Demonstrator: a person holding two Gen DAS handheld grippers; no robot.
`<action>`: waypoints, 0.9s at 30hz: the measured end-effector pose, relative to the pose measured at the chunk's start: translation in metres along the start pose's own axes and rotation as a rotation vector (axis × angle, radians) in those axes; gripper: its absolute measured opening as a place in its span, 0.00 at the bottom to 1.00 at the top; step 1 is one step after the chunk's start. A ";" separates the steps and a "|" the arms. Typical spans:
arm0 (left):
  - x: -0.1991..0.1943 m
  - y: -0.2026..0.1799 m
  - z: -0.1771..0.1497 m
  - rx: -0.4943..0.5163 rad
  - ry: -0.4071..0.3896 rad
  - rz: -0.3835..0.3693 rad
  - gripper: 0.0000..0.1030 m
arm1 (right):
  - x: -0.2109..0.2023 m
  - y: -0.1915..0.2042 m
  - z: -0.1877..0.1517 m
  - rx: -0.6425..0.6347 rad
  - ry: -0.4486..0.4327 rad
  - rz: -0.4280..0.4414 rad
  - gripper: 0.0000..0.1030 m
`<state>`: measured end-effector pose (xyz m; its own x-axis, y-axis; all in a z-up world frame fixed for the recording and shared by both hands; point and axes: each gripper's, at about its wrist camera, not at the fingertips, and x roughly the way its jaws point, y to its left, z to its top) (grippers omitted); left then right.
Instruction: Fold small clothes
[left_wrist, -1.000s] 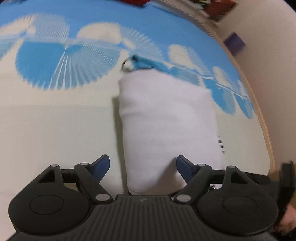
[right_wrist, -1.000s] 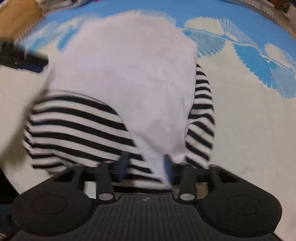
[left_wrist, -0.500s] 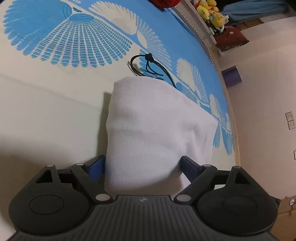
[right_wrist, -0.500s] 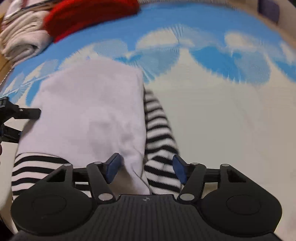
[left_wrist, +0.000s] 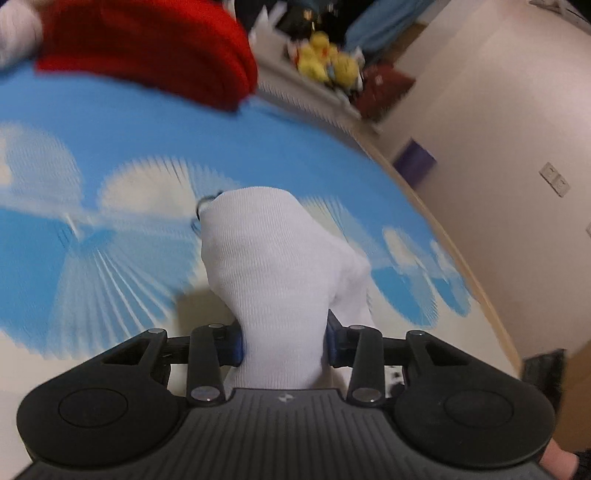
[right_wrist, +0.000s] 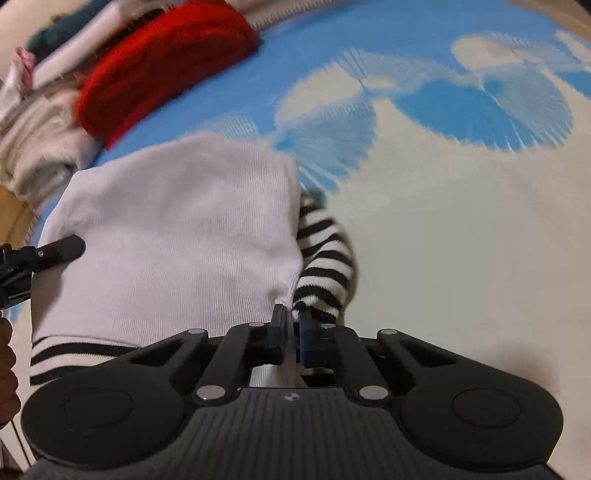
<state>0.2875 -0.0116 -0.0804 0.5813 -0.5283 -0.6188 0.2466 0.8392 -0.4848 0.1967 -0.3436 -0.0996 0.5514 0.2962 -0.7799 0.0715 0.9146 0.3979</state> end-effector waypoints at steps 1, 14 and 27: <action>-0.003 0.001 0.005 0.011 -0.026 0.044 0.54 | 0.000 0.007 0.004 -0.008 -0.039 0.018 0.05; -0.054 -0.001 -0.010 0.116 0.103 0.184 0.79 | -0.008 0.026 0.011 -0.017 -0.055 0.089 0.55; -0.078 -0.005 -0.035 0.096 0.194 0.197 0.78 | -0.045 0.016 0.009 0.079 0.026 0.205 0.00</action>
<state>0.2139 0.0211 -0.0512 0.4688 -0.3608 -0.8062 0.2210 0.9316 -0.2884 0.1804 -0.3448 -0.0542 0.5399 0.4816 -0.6904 0.0252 0.8105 0.5851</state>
